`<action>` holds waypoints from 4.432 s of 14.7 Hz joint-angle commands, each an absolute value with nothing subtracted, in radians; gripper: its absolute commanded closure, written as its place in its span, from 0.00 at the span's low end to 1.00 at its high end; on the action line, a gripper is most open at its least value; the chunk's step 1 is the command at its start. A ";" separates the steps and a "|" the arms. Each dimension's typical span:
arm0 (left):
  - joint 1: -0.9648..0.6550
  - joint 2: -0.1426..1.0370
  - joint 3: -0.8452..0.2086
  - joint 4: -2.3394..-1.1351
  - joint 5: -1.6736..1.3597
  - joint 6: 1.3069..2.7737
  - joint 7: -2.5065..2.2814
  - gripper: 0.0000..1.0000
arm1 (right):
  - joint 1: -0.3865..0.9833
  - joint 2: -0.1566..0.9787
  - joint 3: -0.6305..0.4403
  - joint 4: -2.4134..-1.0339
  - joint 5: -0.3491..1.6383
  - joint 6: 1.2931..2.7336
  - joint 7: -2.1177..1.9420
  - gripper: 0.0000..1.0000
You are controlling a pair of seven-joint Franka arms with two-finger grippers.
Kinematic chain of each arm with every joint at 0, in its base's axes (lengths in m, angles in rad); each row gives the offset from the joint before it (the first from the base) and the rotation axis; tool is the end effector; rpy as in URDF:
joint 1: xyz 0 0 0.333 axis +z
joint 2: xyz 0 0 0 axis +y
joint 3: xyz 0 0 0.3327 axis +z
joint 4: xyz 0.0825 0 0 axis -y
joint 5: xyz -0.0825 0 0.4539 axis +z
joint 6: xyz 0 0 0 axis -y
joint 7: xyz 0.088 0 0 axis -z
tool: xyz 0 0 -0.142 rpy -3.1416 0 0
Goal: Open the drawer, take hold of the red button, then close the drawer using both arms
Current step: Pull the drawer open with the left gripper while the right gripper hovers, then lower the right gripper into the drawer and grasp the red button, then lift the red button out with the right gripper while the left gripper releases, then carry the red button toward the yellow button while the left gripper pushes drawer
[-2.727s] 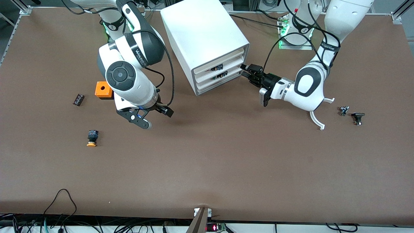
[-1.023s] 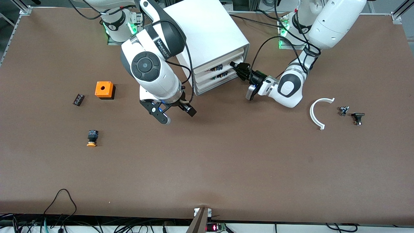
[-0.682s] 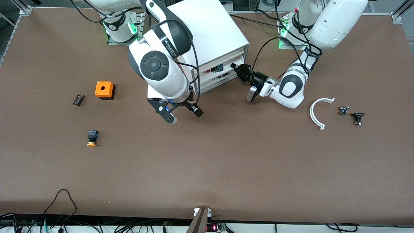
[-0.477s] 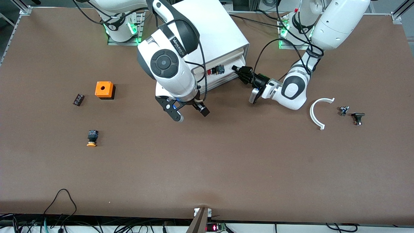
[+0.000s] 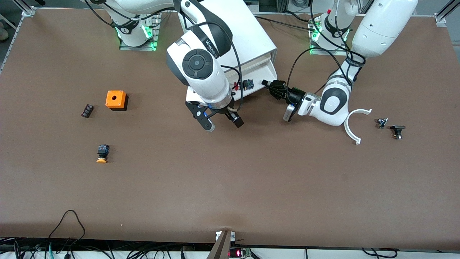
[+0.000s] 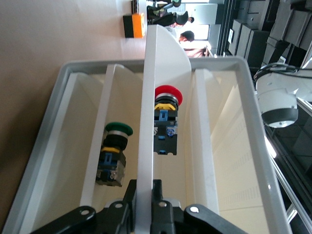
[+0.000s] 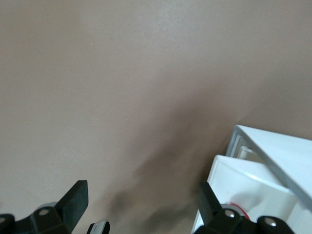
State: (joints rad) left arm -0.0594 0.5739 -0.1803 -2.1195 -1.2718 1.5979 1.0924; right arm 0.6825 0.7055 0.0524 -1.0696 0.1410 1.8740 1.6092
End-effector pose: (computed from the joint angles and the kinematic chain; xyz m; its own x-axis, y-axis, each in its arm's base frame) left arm 0.4811 -0.2624 0.1117 0.8932 -0.4494 -0.0139 -0.0147 -0.0600 0.9981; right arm 0.6225 0.5664 0.3910 0.5996 -0.7810 -0.1747 -0.7996 -0.5941 -0.0884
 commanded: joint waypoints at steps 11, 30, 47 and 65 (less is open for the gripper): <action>0.040 0.655 -0.184 -1.882 -1.187 1.597 0.910 1.00 | 0.795 0.798 0.052 -1.028 0.155 1.946 1.759 0.00; 0.103 0.516 -0.183 -1.750 -1.000 1.460 0.450 0.00 | 0.848 0.876 0.054 -1.028 0.184 2.036 1.848 0.81; -0.044 0.345 -0.209 -1.461 -0.188 1.456 -0.145 0.00 | 0.655 0.715 0.046 -0.992 0.193 1.692 1.191 1.00; -0.261 0.476 -0.256 -1.646 0.044 1.991 -0.881 0.00 | 0.359 0.641 -0.210 -1.360 0.187 1.814 -0.075 1.00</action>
